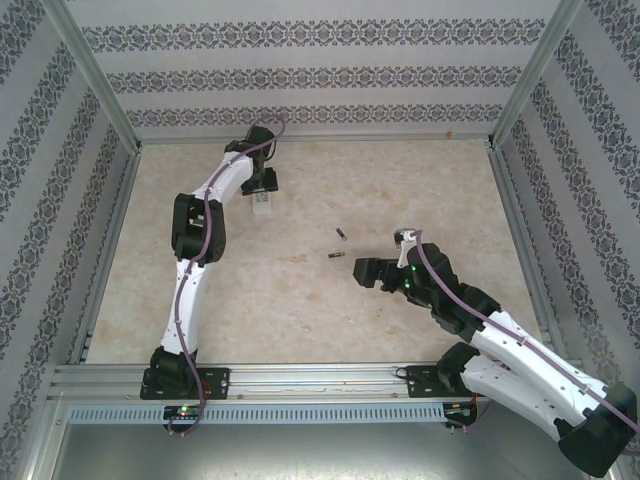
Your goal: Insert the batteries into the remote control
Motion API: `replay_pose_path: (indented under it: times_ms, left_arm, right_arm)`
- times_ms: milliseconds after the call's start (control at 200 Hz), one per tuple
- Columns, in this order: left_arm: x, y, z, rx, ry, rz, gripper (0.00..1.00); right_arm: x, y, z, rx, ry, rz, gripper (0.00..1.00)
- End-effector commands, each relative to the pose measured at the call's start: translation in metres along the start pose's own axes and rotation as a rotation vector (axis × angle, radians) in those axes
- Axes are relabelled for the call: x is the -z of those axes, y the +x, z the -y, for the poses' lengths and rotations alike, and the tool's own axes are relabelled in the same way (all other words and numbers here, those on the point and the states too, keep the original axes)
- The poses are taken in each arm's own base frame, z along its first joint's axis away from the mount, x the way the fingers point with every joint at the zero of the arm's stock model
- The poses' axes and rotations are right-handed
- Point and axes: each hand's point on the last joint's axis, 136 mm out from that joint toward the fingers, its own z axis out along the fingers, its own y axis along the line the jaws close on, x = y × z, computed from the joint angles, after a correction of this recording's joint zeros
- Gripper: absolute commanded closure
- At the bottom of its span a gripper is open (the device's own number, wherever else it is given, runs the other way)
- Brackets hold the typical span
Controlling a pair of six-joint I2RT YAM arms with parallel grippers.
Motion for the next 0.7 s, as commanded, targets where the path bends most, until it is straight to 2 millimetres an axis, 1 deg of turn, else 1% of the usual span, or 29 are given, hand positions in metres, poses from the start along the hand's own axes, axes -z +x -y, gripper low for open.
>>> replay_pose_path:
  times_ms: [0, 95, 160, 230, 290, 300, 310, 320, 330, 345, 350, 380, 410, 415, 430, 440, 450, 460, 470, 480, 490, 500, 540, 594, 664, 699]
  left_arm:
    - [0.013, 0.013, -0.001, -0.045, -0.002, -0.065, 0.54]
    - [0.035, 0.008, 0.003, -0.055, 0.024, -0.055, 0.57]
    - [0.062, 0.005, 0.014, -0.051, 0.099, -0.043, 0.58]
    - [0.105, 0.003, 0.037, -0.037, 0.257, -0.019, 0.60]
    - [0.153, 0.002, 0.060, -0.022, 0.433, 0.035, 0.61]
    - [0.164, 0.001, 0.063, -0.021, 0.466, 0.056, 0.61]
    - [0.169, 0.003, 0.066, -0.017, 0.493, 0.060, 0.61]
    - [0.182, 0.002, 0.071, -0.016, 0.532, 0.083, 0.61]
    - [0.188, 0.004, 0.073, -0.010, 0.557, 0.090, 0.61]
    - [0.204, 0.004, 0.078, -0.005, 0.608, 0.120, 0.61]
    - [0.205, 0.006, 0.079, -0.001, 0.618, 0.120, 0.62]
    - [0.236, 0.008, 0.086, 0.008, 0.715, 0.178, 0.62]
    - [0.260, 0.014, 0.091, 0.023, 0.798, 0.215, 0.62]
    - [0.268, 0.014, 0.092, 0.020, 0.820, 0.229, 0.62]
    - [0.278, 0.017, 0.093, 0.032, 0.857, 0.242, 0.62]
    - [0.288, 0.019, 0.094, 0.033, 0.887, 0.261, 0.62]
    - [0.293, 0.023, 0.095, 0.041, 0.911, 0.262, 0.62]
    - [0.303, 0.023, 0.095, 0.044, 0.936, 0.283, 0.62]
    - [0.307, 0.027, 0.095, 0.048, 0.957, 0.284, 0.62]
    - [0.318, 0.029, 0.096, 0.051, 0.983, 0.302, 0.62]
    - [0.321, 0.032, 0.096, 0.056, 1.000, 0.304, 0.62]
    - [0.331, 0.034, 0.096, 0.053, 1.023, 0.320, 0.62]
    - [0.354, 0.046, 0.096, 0.062, 1.095, 0.341, 0.63]
    - [0.383, 0.061, 0.096, 0.066, 1.184, 0.362, 0.64]
    - [0.418, 0.081, 0.100, 0.055, 1.304, 0.384, 0.65]
    - [0.432, 0.090, 0.104, 0.048, 1.360, 0.385, 0.65]
  right_arm:
    - [0.007, -0.014, -0.009, -0.020, -0.022, 0.029, 0.02]
    - [0.011, -0.018, -0.011, -0.025, -0.028, 0.040, 0.02]
    - [0.015, -0.023, -0.011, -0.027, -0.025, 0.057, 0.02]
    - [0.022, -0.031, -0.015, -0.023, -0.044, 0.083, 0.02]
    - [0.028, -0.039, -0.022, -0.031, -0.082, 0.105, 0.02]
    - [0.029, -0.041, -0.024, -0.033, -0.093, 0.109, 0.02]
    - [0.030, -0.043, -0.026, -0.036, -0.103, 0.114, 0.02]
    - [0.031, -0.044, -0.029, -0.038, -0.118, 0.115, 0.02]
    - [0.032, -0.046, -0.031, -0.039, -0.132, 0.117, 0.02]
    - [0.033, -0.049, -0.035, -0.041, -0.148, 0.122, 0.02]
    - [0.034, -0.050, -0.037, -0.042, -0.155, 0.122, 0.02]
    - [0.037, -0.055, -0.046, -0.046, -0.197, 0.124, 0.02]
    - [0.041, -0.060, -0.057, -0.048, -0.240, 0.119, 0.02]
    - [0.042, -0.061, -0.059, -0.048, -0.247, 0.118, 0.02]
    - [0.043, -0.063, -0.064, -0.049, -0.265, 0.114, 0.02]
    - [0.045, -0.065, -0.068, -0.050, -0.279, 0.112, 0.02]
    - [0.046, -0.067, -0.072, -0.050, -0.295, 0.109, 0.02]
    - [0.048, -0.069, -0.076, -0.053, -0.309, 0.107, 0.02]
    - [0.049, -0.071, -0.080, -0.056, -0.323, 0.102, 0.02]
    - [0.050, -0.072, -0.084, -0.060, -0.337, 0.097, 0.02]
    - [0.051, -0.074, -0.088, -0.064, -0.354, 0.094, 0.02]
    - [0.052, -0.076, -0.092, -0.070, -0.368, 0.090, 0.02]
    - [0.057, -0.086, -0.109, -0.092, -0.435, 0.082, 0.02]
    - [0.062, -0.097, -0.132, -0.132, -0.529, 0.060, 0.02]
    - [0.068, -0.111, -0.159, -0.164, -0.625, 0.036, 0.02]
    - [0.070, -0.116, -0.172, -0.170, -0.662, 0.024, 0.02]
